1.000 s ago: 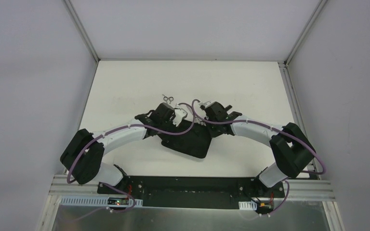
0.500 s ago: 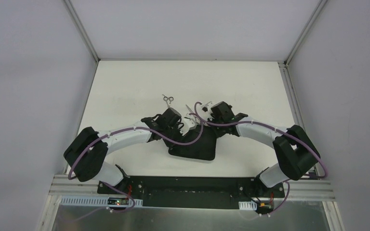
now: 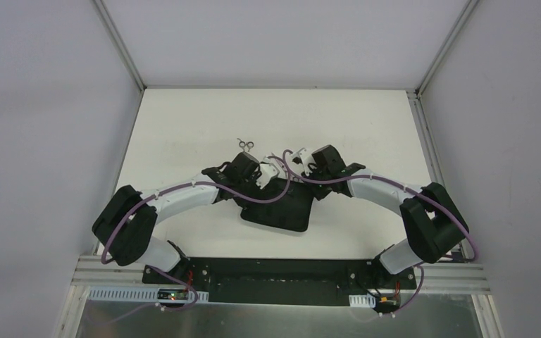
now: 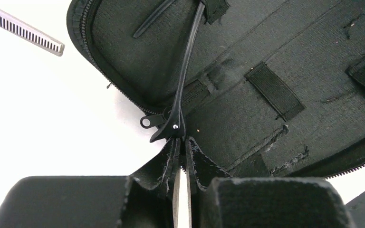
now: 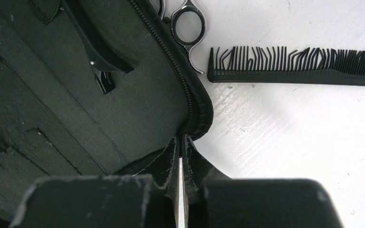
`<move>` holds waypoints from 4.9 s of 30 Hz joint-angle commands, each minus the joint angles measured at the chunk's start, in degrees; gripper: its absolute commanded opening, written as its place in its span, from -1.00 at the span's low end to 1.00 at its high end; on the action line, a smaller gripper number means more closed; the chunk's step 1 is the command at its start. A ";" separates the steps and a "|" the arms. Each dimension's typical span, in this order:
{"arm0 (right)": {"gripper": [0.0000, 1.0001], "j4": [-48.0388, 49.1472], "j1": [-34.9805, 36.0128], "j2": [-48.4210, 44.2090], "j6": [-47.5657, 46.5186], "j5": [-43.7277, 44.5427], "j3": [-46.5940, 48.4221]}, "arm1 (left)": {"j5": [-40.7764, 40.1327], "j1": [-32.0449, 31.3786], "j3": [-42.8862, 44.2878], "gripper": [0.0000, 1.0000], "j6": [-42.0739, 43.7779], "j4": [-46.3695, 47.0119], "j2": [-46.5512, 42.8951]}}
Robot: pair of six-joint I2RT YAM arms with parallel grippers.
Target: Sort the hair-cutting tools
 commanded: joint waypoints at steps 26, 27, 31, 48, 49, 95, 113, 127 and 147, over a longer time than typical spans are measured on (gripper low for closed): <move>-1.00 0.68 2.80 -0.99 -2.91 -7.04 2.02 | 8.73 2.35 6.70 -0.78 18.23 2.10 4.30; -1.00 0.79 2.76 -1.07 -2.62 -6.90 2.09 | 7.58 1.72 6.39 -0.86 16.19 2.39 4.08; -1.00 2.12 2.76 -1.73 -0.73 -5.80 1.53 | 1.45 -1.22 3.29 -1.00 9.41 4.99 1.63; -1.00 3.57 2.75 -2.44 0.82 -5.01 0.79 | -3.18 -3.96 -1.13 -0.09 2.02 9.86 -0.81; -1.00 3.44 2.75 -2.54 0.82 -4.91 0.90 | -3.05 -4.03 -1.40 -0.04 1.00 9.76 -1.74; -0.15 -6.64 11.48 21.38 -0.30 -22.97 30.64 | -2.69 10.68 -10.23 -0.17 -48.03 -1.54 -9.68; -0.29 -7.51 13.76 27.53 -5.03 -21.08 34.16 | 0.02 12.20 -11.22 -0.59 -48.69 3.28 -3.89; -0.88 -2.09 21.51 21.35 -9.73 -6.39 25.18 | 2.85 15.09 -12.80 -0.62 -50.79 8.11 -1.68; -1.00 4.23 32.14 22.30 -15.33 13.11 19.86 | -0.87 23.03 -17.77 0.07 -54.91 -4.40 -25.46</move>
